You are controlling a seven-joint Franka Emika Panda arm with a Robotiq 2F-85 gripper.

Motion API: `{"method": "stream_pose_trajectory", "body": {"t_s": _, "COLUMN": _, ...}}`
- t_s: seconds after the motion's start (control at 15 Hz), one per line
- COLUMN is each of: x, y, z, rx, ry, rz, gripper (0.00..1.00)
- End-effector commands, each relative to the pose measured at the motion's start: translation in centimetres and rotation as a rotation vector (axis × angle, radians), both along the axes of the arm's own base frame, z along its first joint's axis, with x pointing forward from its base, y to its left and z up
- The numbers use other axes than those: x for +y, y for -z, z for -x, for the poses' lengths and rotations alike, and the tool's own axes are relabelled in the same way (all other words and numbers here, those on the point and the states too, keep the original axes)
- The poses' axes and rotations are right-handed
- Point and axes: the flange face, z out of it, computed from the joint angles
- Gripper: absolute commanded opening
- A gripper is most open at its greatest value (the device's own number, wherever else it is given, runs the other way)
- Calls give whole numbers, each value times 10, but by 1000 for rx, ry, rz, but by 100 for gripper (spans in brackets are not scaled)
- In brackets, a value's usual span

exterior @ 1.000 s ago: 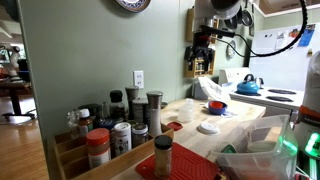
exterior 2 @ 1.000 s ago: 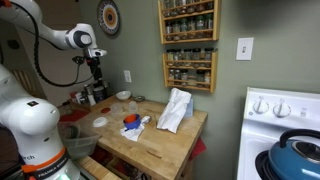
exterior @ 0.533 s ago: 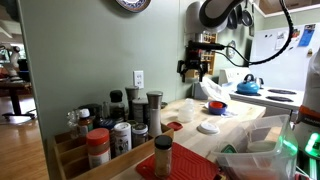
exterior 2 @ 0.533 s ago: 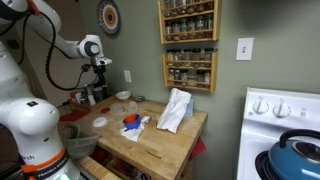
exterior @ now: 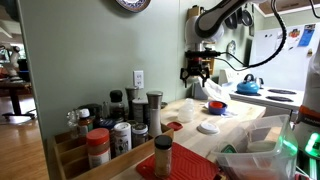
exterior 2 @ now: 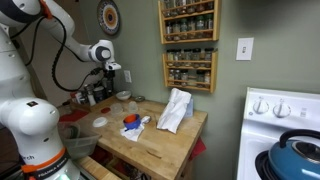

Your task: Put the transparent bowl upright and put the lid on it

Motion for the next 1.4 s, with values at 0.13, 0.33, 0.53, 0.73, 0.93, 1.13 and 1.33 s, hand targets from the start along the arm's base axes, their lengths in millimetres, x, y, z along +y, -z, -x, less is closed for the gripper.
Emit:
{"method": "stream_pose_trajectory", "body": {"t_s": 0.13, "x": -25, "y": 58, "z": -30, "rx": 165, "ry": 235, "rz": -97, "gripper": 100}}
{"method": "stream_pose_trajectory", "body": {"t_s": 0.33, "x": -31, "y": 79, "z": -38, "rx": 224, "ry": 326, "rz": -211, "gripper": 100}}
{"method": "stream_pose_trajectory", "body": {"t_s": 0.53, "x": -31, "y": 95, "z": -44, "rx": 256, "ry": 410, "rz": -342, "gripper": 100}}
{"method": "stream_pose_trajectory", "body": {"t_s": 0.73, "x": -34, "y": 111, "z": -43, "rx": 260, "ry": 401, "rz": -417, "gripper": 100}}
{"method": "stream_pose_trajectory", "body": {"t_s": 0.93, "x": -39, "y": 122, "z": -42, "rx": 260, "ry": 369, "rz": -465, "gripper": 100}}
{"method": "stream_pose_trajectory", "body": {"t_s": 1.13, "x": -40, "y": 130, "z": -42, "rx": 230, "ry": 348, "rz": -479, "gripper": 100}}
{"method": "stream_pose_trajectory", "body": {"t_s": 1.33, "x": -45, "y": 138, "z": -44, "rx": 198, "ry": 345, "rz": -443, "gripper": 100}}
